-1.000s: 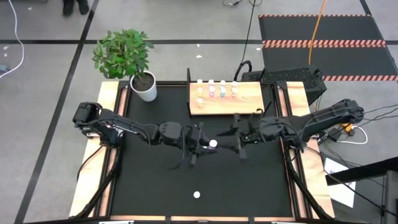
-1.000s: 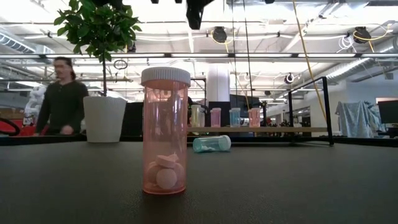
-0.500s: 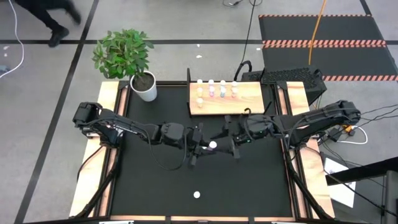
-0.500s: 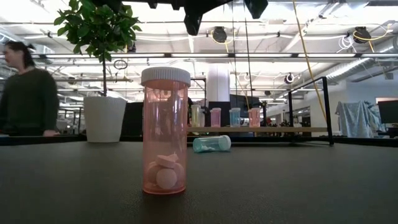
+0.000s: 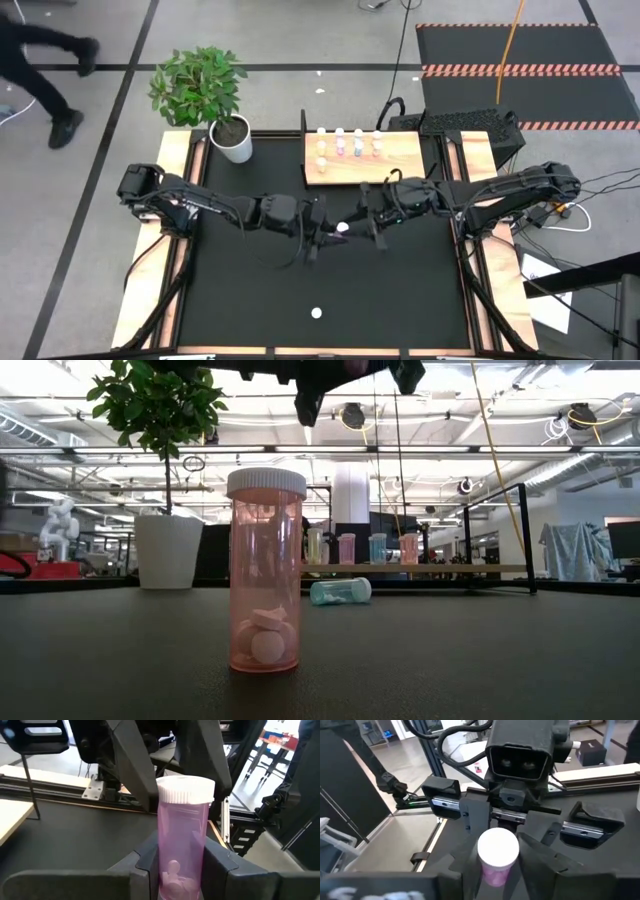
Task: Pick and place medicine bottles onto shelf by color
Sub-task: Put the pink pill bottle on the shelf aligned with the other pink pill bottles
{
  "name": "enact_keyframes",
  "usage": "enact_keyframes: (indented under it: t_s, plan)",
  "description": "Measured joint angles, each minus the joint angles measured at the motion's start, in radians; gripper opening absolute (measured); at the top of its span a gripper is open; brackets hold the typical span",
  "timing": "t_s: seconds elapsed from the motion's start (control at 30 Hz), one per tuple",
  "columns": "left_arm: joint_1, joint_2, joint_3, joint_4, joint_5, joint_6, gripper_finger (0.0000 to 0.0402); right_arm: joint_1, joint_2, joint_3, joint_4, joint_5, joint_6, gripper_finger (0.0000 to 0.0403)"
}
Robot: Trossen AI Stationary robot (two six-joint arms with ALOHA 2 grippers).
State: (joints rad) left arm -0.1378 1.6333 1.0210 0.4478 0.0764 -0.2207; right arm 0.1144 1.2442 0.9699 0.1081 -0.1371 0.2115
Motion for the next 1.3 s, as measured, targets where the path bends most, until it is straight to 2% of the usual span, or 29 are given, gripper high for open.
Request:
enact_keyframes:
  t_s: [0.1,0.2,0.33,0.47,0.6,0.7,0.83,0.9,1.17,1.3]
  plan:
    - [0.010,0.000,0.000,-0.001,0.002,-0.020,0.0105,-0.011,0.000,0.000,-0.005,-0.004,-0.003,0.0112]
    - [0.025,0.000,0.000,-0.005,0.002,-0.102,0.0131,-0.025,0.000,0.000,-0.016,0.002,-0.023,0.0113]
    - [0.048,0.000,0.000,-0.003,0.002,-0.200,0.0194,-0.059,0.000,0.000,-0.018,0.005,-0.026,0.0126]
    - [0.070,0.000,0.000,-0.028,0.002,-0.198,0.0267,-0.107,0.000,0.001,-0.038,0.010,-0.071,0.0125]
    - [0.096,-0.039,0.000,-0.312,0.018,-0.300,0.0325,-0.180,-0.011,0.001,-0.042,0.038,-0.115,0.0123]
    - [0.097,-0.062,-0.002,-0.637,0.021,-0.374,0.0351,-0.231,-0.013,0.002,-0.041,0.034,-0.154,0.0123]
    - [0.096,-0.062,-0.002,-0.914,0.001,-0.466,0.0364,-0.310,0.011,0.003,-0.060,0.037,-0.269,0.0123]
    - [0.096,-0.062,-0.006,-0.962,-0.003,-0.474,0.0364,-0.360,0.048,0.002,-0.074,0.067,-0.334,0.0123]
    - [0.084,-0.063,-0.093,-0.861,-0.017,-0.568,0.0365,-0.528,0.218,0.001,0.023,0.079,-0.385,0.0123]
    - [0.082,-0.063,-0.132,-0.854,-0.058,-0.680,0.0365,-0.575,0.280,0.001,0.042,0.015,-0.389,0.0123]
